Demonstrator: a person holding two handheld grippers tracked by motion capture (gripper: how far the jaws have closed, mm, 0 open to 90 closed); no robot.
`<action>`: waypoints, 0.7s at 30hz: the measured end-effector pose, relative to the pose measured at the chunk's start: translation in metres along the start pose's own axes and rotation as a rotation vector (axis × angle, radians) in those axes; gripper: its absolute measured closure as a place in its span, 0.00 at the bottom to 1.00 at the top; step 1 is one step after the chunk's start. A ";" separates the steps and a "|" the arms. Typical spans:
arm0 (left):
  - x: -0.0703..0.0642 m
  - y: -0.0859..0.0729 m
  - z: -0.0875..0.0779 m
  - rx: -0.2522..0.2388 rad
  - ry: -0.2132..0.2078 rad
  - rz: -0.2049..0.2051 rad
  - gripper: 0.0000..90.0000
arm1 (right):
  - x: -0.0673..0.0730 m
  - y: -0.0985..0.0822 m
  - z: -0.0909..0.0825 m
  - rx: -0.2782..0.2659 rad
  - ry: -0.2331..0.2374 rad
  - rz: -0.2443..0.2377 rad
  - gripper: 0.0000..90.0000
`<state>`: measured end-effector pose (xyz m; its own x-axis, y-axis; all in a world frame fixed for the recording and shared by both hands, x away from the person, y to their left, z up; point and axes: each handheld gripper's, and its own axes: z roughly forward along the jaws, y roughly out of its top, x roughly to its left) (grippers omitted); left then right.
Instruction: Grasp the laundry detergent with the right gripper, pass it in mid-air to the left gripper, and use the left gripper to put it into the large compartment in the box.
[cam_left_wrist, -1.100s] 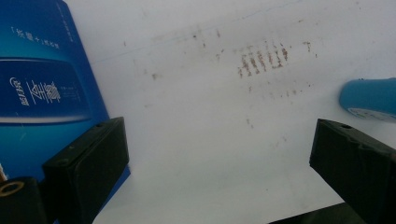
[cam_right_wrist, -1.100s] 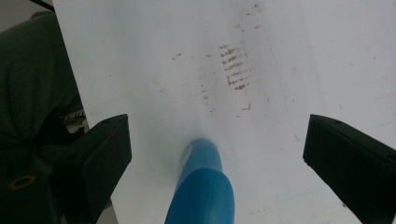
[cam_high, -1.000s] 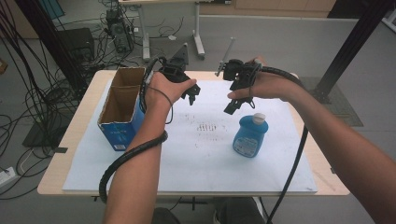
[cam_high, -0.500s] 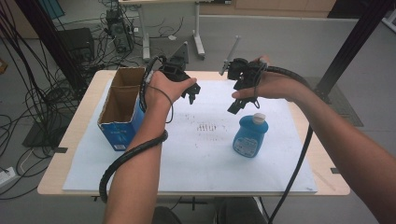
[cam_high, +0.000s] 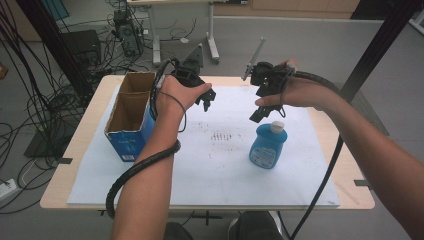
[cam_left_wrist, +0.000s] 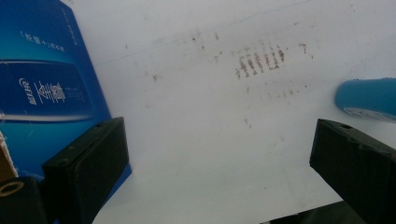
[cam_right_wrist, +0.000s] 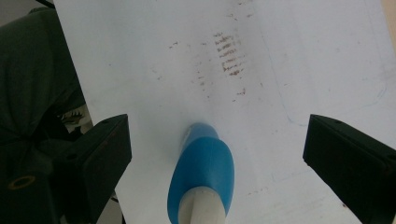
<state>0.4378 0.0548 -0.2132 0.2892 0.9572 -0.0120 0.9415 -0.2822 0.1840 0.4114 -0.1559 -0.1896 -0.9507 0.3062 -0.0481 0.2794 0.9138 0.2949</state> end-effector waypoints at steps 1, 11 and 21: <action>-0.001 -0.001 0.000 0.000 0.001 0.002 0.05 | 0.000 -0.003 -0.003 0.001 -0.007 0.002 0.08; -0.006 -0.001 -0.002 -0.002 0.001 0.012 0.05 | 0.000 -0.021 -0.010 0.001 -0.021 0.022 0.08; -0.010 -0.001 -0.003 -0.008 0.003 0.016 0.06 | -0.001 -0.043 -0.013 0.000 -0.021 0.044 0.08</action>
<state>0.4336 0.0453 -0.2098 0.3040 0.9527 -0.0064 0.9353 -0.2971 0.1924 0.3981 -0.1994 -0.1895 -0.9347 0.3512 -0.0550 0.3204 0.8994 0.2974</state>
